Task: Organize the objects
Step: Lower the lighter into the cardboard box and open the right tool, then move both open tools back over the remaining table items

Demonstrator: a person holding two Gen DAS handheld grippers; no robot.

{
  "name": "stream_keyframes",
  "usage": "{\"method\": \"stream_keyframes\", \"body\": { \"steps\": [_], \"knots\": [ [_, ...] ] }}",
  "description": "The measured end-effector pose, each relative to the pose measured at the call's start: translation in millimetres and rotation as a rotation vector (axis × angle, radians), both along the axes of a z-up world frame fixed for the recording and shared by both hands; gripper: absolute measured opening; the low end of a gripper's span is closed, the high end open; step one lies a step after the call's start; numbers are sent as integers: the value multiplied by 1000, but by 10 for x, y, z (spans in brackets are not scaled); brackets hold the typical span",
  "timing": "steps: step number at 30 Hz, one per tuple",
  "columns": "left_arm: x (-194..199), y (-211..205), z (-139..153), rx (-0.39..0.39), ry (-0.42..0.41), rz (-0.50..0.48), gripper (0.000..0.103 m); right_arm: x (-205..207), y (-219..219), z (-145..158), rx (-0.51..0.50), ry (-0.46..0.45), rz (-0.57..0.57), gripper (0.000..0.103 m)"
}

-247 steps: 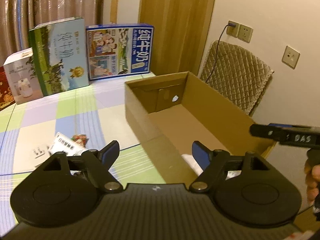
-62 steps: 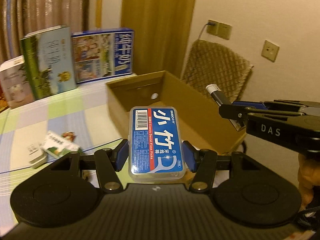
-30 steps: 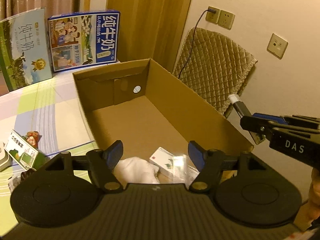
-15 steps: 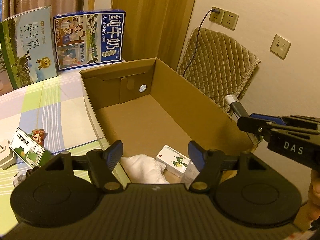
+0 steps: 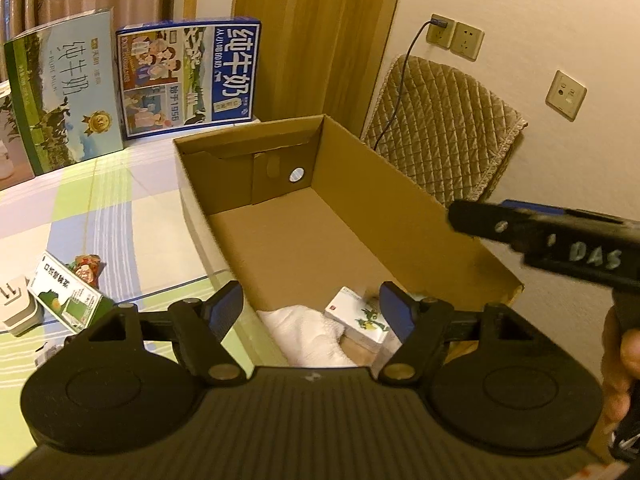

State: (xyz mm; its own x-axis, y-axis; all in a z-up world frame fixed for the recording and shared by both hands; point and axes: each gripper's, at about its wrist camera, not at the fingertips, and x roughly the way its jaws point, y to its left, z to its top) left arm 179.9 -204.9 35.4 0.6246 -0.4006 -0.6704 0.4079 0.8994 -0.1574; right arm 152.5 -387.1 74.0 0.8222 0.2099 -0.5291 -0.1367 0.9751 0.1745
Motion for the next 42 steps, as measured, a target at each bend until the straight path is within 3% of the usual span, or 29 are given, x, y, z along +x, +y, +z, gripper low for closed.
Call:
{"method": "stream_keyframes", "body": {
  "steps": [13,26,33,42],
  "knots": [
    [-37,155,20,4,-7,11,72,-132,-16,47,-14,8,-5,64],
    [-105,467,71,8,-17,42,74,-177,257,159,-24,-5,34,67],
    [-128,920,152,3,-35,115,76,-204,602,301,-13,-33,98,74],
    [-215,1867,60,59,-26,263,78,-268,1119,440,13,-71,202,82]
  ]
}}
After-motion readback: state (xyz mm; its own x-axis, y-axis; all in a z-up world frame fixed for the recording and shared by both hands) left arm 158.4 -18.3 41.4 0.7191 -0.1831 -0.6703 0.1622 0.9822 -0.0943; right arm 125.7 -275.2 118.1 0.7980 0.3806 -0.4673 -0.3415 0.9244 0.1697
